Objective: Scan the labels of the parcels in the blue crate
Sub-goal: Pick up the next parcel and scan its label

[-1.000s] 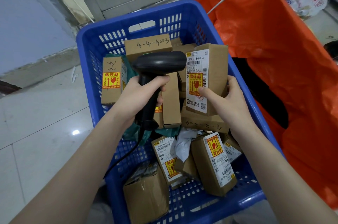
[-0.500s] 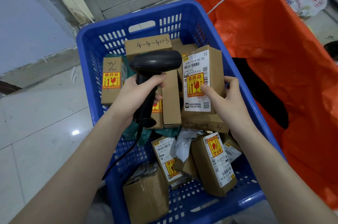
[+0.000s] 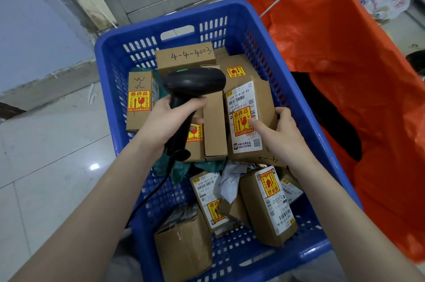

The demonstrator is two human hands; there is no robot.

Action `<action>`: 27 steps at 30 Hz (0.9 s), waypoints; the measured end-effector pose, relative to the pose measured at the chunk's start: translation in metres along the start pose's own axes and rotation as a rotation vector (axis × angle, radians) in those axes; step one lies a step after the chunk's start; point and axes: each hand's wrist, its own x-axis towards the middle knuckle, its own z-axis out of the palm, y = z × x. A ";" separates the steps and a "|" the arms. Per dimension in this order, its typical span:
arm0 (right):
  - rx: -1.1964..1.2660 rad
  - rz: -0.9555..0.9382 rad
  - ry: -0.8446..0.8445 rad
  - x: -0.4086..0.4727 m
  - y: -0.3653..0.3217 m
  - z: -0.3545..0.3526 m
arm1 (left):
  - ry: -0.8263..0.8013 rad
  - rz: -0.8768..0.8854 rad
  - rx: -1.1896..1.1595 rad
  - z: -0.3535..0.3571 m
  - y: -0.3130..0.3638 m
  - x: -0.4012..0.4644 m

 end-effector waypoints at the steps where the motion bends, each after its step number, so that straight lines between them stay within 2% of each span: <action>1: -0.013 0.006 -0.010 0.000 0.000 0.001 | -0.008 0.004 -0.005 0.000 0.000 0.000; 8: -0.106 0.035 -0.057 -0.001 -0.001 0.004 | -0.046 -0.001 -0.009 0.000 -0.001 -0.001; 18: -0.164 0.017 -0.032 -0.005 -0.001 0.006 | -0.073 -0.039 0.046 -0.003 -0.003 -0.002; 27: -0.182 0.040 -0.040 -0.006 -0.002 0.006 | -0.045 -0.065 0.053 -0.004 -0.004 -0.001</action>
